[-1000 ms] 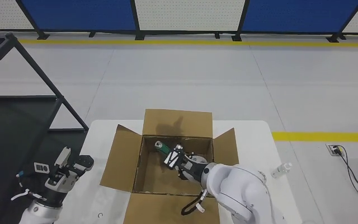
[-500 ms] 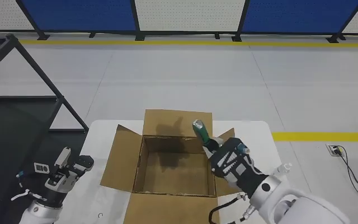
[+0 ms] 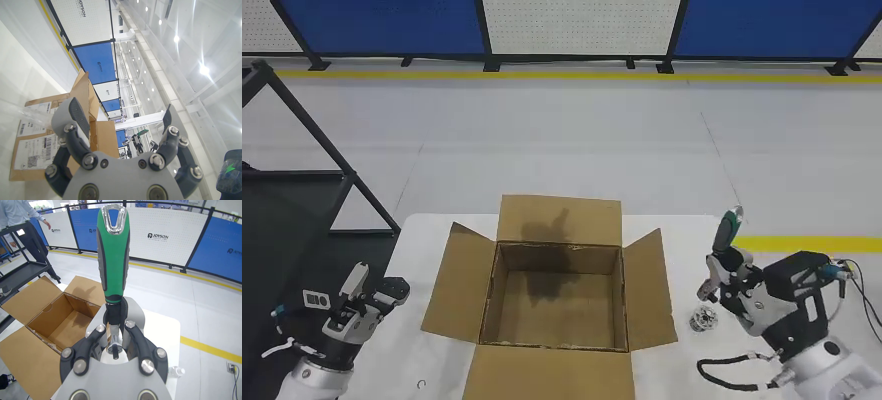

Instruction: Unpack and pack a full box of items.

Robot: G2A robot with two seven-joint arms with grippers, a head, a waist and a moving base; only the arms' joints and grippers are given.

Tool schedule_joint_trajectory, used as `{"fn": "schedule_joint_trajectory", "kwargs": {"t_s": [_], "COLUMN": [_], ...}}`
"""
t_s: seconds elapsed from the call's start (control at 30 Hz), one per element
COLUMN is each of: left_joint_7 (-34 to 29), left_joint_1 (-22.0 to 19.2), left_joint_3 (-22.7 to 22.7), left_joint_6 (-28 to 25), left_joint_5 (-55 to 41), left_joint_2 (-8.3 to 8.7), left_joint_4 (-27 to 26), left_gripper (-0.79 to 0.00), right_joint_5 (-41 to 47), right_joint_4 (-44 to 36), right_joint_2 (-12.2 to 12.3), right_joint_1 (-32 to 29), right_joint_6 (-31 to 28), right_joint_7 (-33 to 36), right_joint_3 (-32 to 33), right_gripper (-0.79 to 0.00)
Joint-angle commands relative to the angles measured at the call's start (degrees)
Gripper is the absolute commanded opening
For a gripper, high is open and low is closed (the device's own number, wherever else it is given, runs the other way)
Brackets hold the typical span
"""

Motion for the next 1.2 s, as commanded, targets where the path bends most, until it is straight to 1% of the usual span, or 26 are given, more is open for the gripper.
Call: {"fn": "schedule_joint_trajectory", "kwargs": {"t_s": [0.0, 0.2, 0.23, 0.83, 0.9, 1.0, 1.17], "left_joint_7": [0.0, 0.0, 0.0, 0.0, 0.0, 0.0, 0.0], "left_joint_1": [0.0, 0.0, 0.0, 0.0, 0.0, 0.0, 0.0], "left_joint_3": [0.0, 0.0, 0.0, 0.0, 0.0, 0.0, 0.0], "left_joint_6": [0.0, 0.0, 0.0, 0.0, 0.0, 0.0, 0.0], "left_joint_5": [0.0, 0.0, 0.0, 0.0, 0.0, 0.0, 0.0], "left_joint_2": [0.00, 0.00, 0.00, 0.00, 0.00, 0.00, 0.00], "left_joint_4": [0.0, 0.0, 0.0, 0.0, 0.0, 0.0, 0.0], "left_gripper": [0.000, 0.000, 0.000, 0.000, 0.000, 0.000, 0.000], "right_joint_5": [2.4, 9.1, 9.2, 9.7, 11.3, 15.5, 22.8], "right_joint_4": [0.0, 0.0, 0.0, 0.4, 0.6, 0.8, 1.2], "right_joint_2": [0.1, -0.2, -0.2, -0.1, 0.0, 0.2, 0.5], "right_joint_1": [-3.3, -15.1, -15.7, -15.9, -16.1, -17.0, -20.4], "right_joint_6": [0.9, 2.0, 2.1, 2.3, 2.8, 5.0, 7.7], "right_joint_7": [-1.2, -7.5, -7.7, -8.0, -7.2, -4.7, -0.8], "right_joint_3": [3.0, 8.8, 9.1, 8.6, 8.2, 9.2, 12.7], "right_gripper": [-0.785, -0.785, -0.785, -0.785, -0.785, -0.785, -0.785]}}
